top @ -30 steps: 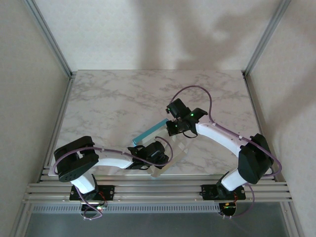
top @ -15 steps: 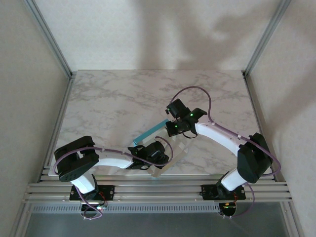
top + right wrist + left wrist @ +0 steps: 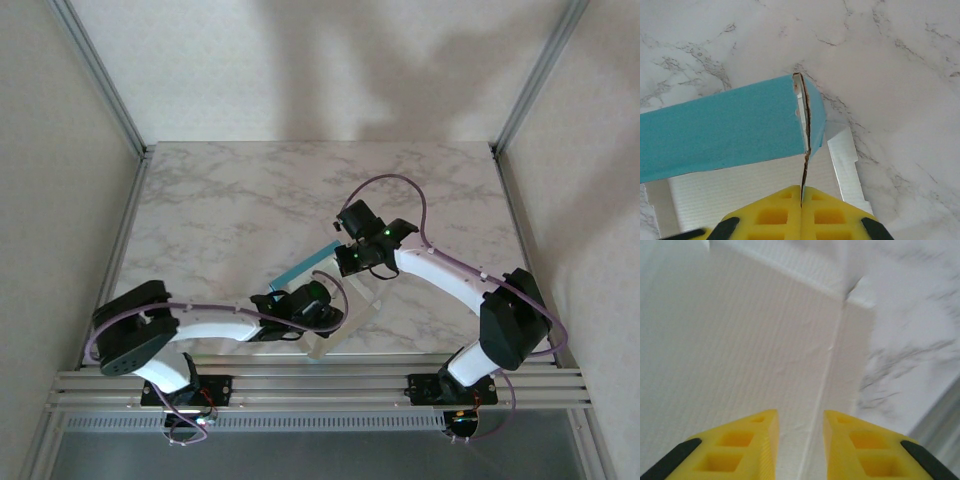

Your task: Fold the paper box

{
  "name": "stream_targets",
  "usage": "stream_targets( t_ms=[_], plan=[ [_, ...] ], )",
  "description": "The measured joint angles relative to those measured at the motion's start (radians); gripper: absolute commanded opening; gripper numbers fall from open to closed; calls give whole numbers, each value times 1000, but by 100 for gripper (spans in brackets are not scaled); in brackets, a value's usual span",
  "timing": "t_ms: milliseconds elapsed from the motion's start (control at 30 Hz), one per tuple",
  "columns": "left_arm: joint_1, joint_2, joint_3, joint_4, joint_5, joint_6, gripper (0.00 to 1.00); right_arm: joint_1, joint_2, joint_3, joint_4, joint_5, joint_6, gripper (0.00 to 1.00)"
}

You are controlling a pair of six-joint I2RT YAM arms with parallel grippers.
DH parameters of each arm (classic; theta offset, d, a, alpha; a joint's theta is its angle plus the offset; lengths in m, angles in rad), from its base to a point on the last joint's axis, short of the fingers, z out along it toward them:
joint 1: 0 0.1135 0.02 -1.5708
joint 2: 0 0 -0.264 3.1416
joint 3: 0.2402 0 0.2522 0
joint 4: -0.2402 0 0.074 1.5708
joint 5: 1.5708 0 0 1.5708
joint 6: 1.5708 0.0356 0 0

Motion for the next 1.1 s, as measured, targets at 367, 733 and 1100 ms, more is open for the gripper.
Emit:
stream_targets(
  t_ms=[367,733,1100],
  plan=[
    [108,-301,61,-52,110,38,31,-3,35,31,16,-11,-116,0],
    [423,-389,76,-129,233,88,32,-3,82,65,53,-72,-203,0],
    [603,-180,74,18,399,140,42,-3,147,128,64,-142,-290,0]
  ],
)
